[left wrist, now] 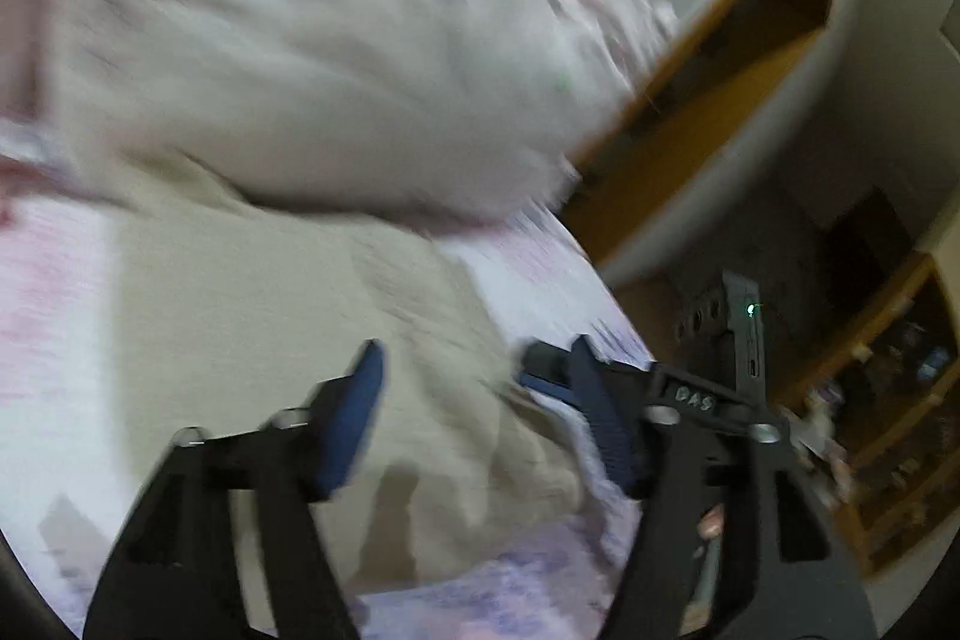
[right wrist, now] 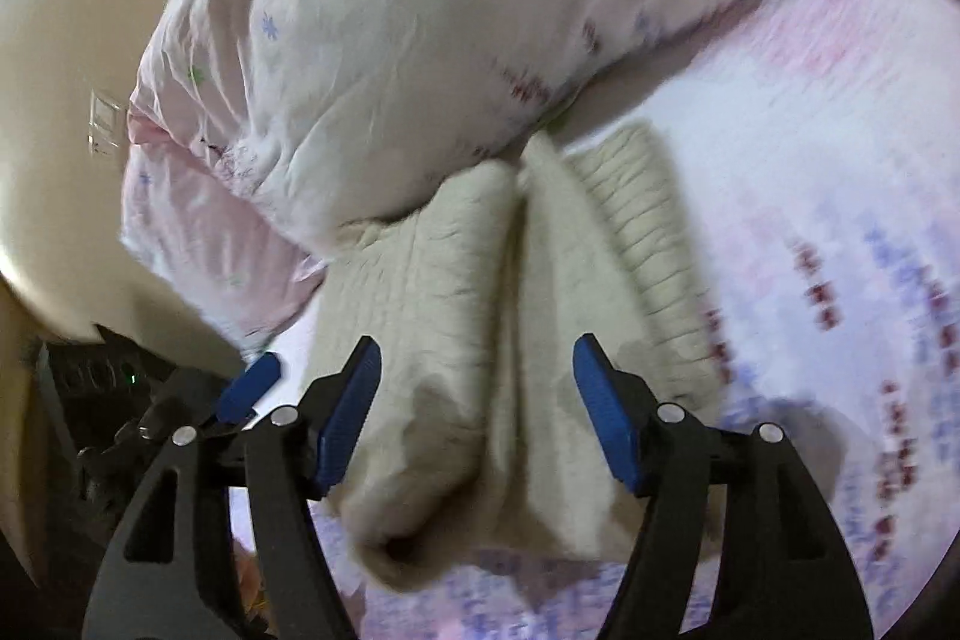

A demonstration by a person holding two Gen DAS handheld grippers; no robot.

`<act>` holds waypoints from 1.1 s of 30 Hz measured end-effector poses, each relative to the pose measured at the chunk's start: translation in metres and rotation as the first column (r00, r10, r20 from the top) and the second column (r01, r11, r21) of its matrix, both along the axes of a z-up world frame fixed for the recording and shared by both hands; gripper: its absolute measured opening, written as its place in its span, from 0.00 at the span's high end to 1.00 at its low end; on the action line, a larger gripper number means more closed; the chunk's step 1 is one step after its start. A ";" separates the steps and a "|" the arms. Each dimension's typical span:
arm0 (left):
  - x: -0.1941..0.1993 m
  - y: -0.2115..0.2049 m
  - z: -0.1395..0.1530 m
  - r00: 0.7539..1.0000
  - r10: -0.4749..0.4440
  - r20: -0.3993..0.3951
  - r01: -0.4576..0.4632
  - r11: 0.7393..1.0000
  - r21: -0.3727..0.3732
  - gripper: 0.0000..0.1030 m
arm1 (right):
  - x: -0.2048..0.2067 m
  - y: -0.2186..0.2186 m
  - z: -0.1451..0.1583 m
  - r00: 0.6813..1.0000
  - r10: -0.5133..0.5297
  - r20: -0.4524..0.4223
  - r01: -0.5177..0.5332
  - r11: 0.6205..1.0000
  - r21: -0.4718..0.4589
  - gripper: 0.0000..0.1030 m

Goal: Fold small clothes

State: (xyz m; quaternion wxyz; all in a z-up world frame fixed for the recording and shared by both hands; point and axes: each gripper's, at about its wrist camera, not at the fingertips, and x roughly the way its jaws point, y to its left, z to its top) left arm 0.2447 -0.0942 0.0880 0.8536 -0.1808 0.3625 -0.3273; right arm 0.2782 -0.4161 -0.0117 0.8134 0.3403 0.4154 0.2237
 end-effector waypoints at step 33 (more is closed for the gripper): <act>0.017 0.040 -0.085 0.931 0.103 -0.350 -0.109 0.994 0.004 0.29 | 0.021 0.005 0.038 0.974 -0.135 0.182 0.178 0.952 -0.249 0.88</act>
